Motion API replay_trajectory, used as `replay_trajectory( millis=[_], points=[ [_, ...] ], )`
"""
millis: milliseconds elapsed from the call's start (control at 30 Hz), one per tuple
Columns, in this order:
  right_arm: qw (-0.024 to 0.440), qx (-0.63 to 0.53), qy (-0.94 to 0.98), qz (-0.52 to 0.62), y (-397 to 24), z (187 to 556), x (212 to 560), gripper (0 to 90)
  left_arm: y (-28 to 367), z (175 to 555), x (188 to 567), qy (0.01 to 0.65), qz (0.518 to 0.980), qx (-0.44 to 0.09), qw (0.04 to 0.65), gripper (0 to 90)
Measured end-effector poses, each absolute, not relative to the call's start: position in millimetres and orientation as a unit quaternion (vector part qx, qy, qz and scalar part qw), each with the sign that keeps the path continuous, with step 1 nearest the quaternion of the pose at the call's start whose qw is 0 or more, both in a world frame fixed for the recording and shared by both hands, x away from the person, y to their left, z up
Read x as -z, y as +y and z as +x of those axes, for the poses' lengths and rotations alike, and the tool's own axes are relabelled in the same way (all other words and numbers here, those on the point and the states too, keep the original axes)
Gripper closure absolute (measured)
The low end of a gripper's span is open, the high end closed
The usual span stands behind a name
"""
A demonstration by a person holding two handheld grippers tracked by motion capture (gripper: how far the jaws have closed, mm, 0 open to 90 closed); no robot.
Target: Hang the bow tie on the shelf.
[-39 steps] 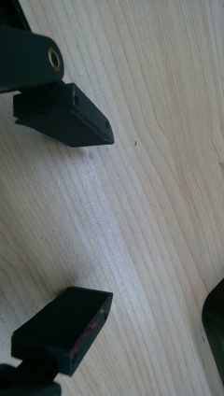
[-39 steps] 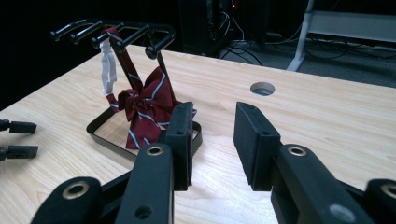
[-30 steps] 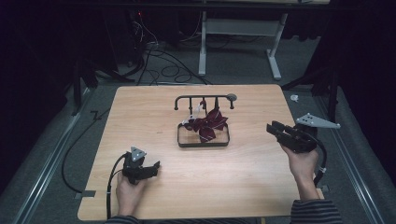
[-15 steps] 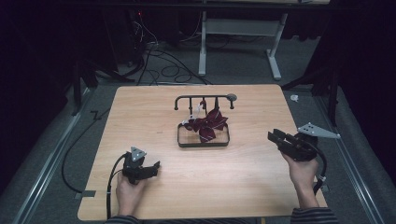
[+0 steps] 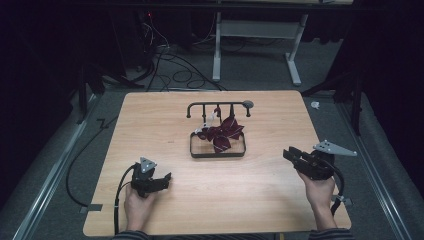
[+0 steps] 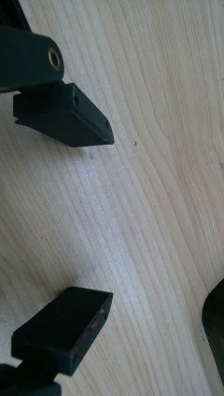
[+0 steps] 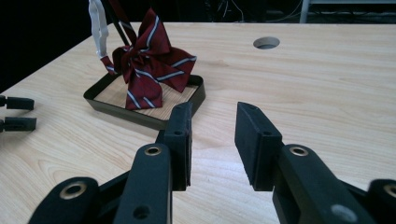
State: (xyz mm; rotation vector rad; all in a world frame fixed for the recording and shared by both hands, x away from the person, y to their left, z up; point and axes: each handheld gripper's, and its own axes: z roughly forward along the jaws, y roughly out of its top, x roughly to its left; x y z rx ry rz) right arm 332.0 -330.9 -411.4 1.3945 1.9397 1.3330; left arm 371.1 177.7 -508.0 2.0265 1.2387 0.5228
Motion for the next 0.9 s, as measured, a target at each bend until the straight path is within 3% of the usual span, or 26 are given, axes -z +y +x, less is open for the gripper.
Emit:
replay_trajectory(
  millis=[900],
  points=[
    [0.174, -0.453, 0.715, 0.503, -307, 341, 454, 68.0, 178, 371, 508, 0.478, 0.781, -0.202, 0.347, 20.7]
  ],
)
